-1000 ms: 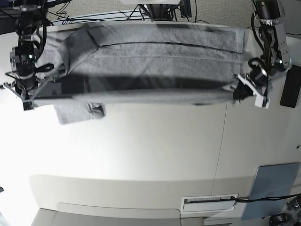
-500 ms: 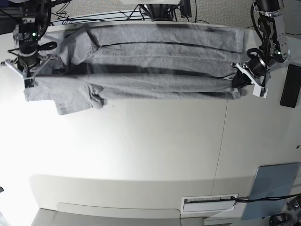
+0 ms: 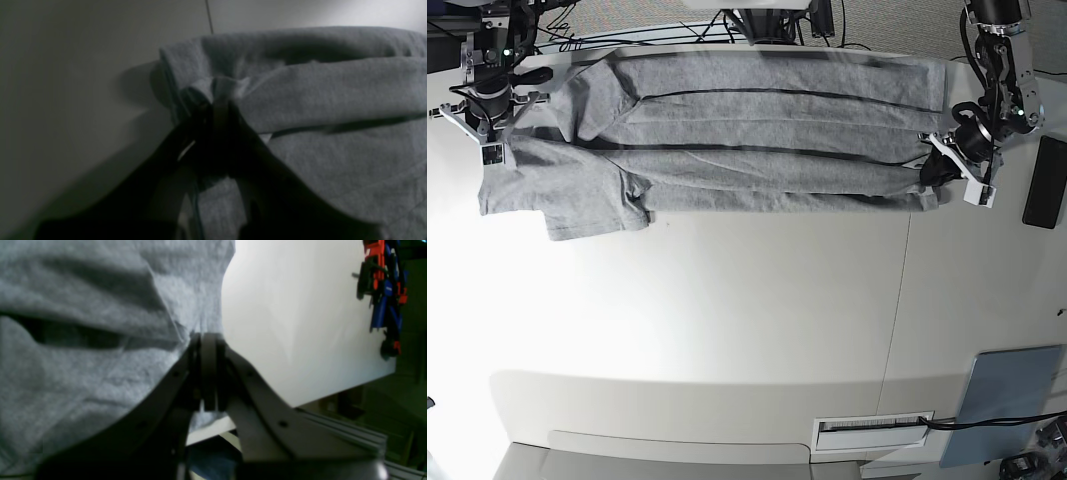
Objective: Fold the T-shirt properly
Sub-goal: 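Lower the folded hem onto the shirt near the collar, then move the right gripper along the folded edge and grasp the shirt corner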
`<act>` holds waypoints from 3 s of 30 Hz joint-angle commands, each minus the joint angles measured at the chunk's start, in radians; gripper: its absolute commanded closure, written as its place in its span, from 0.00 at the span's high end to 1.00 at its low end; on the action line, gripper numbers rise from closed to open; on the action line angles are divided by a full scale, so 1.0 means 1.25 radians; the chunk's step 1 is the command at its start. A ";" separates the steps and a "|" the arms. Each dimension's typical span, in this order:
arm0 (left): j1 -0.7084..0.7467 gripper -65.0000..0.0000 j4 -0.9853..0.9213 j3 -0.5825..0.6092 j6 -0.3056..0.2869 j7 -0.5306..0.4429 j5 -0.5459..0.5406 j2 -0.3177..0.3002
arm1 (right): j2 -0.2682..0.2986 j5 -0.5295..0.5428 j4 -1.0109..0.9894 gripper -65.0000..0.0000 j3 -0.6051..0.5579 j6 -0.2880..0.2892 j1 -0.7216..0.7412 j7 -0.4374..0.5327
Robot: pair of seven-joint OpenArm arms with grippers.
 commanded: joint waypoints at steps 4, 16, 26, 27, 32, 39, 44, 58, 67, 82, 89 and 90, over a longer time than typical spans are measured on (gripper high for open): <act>-0.003 0.00 0.014 -0.006 -0.004 0.003 -0.005 -0.015 | 0.011 -0.023 0.016 0.00 0.009 -0.007 -0.001 -0.001; -0.003 0.00 0.014 -0.006 -0.009 0.003 -0.005 -0.015 | 0.032 -0.015 0.016 0.14 0.008 0.116 0.007 0.075; -0.004 0.00 0.014 -0.006 -0.009 -0.001 -0.005 -0.013 | 0.172 0.058 0.013 0.29 -0.006 0.352 0.017 0.129; -0.004 0.00 0.014 -0.006 -0.009 -0.001 -0.005 -0.012 | 0.187 0.058 0.013 0.29 -0.016 0.362 0.017 0.145; -0.004 0.00 0.013 -0.005 -0.009 -0.004 -0.005 -0.006 | 0.245 -0.035 0.013 0.29 -0.114 0.383 0.020 0.195; -0.004 0.00 0.014 -0.005 -0.009 -0.004 -0.005 -0.006 | 0.270 -0.145 0.005 0.29 -0.227 0.380 0.041 0.198; -0.004 0.00 0.013 -0.005 -0.009 -0.004 -0.005 -0.006 | 0.270 -0.145 -0.072 0.29 -0.262 0.381 0.090 0.201; -0.004 0.00 0.013 -0.005 -0.009 -0.004 -0.005 -0.006 | 0.297 -0.089 -0.091 0.29 -0.298 0.386 0.103 0.167; -0.003 0.00 0.013 -0.005 -0.009 -0.003 -0.005 -0.006 | 0.310 -0.047 -0.063 0.29 -0.298 0.412 0.099 0.143; -0.004 0.00 0.013 -0.005 -0.009 -0.005 -0.005 -0.006 | 0.309 -0.105 -0.129 0.29 -0.298 0.413 0.099 0.226; -0.004 0.00 0.013 -0.005 -0.009 -0.005 -0.005 -0.006 | 0.303 -0.135 -0.161 0.29 -0.302 0.411 0.131 0.255; -0.004 0.00 0.013 -0.005 -0.009 -0.005 -0.005 -0.006 | 0.303 -0.133 -0.161 0.28 -0.302 0.412 0.138 0.255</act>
